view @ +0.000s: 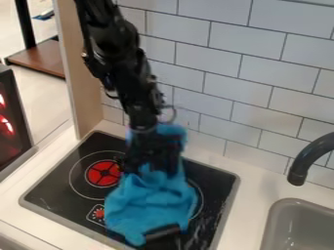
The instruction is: Move the cloth to the left burner
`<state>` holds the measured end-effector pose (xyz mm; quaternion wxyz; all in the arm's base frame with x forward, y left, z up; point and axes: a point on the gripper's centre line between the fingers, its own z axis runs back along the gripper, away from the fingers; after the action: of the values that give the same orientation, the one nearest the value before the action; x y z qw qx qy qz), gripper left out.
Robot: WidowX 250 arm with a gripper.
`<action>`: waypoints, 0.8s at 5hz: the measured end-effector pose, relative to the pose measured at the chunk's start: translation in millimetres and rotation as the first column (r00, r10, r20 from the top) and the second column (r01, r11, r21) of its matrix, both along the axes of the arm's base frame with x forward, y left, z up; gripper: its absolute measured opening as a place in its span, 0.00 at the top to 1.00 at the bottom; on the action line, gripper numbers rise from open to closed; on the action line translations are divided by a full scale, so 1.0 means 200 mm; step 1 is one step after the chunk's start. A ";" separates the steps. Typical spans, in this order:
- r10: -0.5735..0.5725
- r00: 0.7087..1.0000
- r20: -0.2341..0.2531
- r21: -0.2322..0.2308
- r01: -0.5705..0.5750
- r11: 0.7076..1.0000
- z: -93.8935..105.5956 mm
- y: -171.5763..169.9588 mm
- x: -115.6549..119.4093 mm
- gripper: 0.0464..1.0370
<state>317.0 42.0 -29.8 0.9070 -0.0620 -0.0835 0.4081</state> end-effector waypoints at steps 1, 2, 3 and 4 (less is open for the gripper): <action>0.089 0.996 -0.011 0.034 -0.089 0.995 0.00 0.14 -0.01 0.04; 0.203 0.979 -0.033 0.069 -0.200 0.977 -0.01 0.33 -0.09 0.04; 0.259 0.965 -0.042 0.097 -0.254 0.962 -0.02 0.45 -0.16 0.04; 0.314 0.948 -0.048 0.075 -0.310 0.948 -0.01 0.50 -0.22 0.04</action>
<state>272.2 141.6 -32.2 0.8348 -0.0056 -0.0788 0.5449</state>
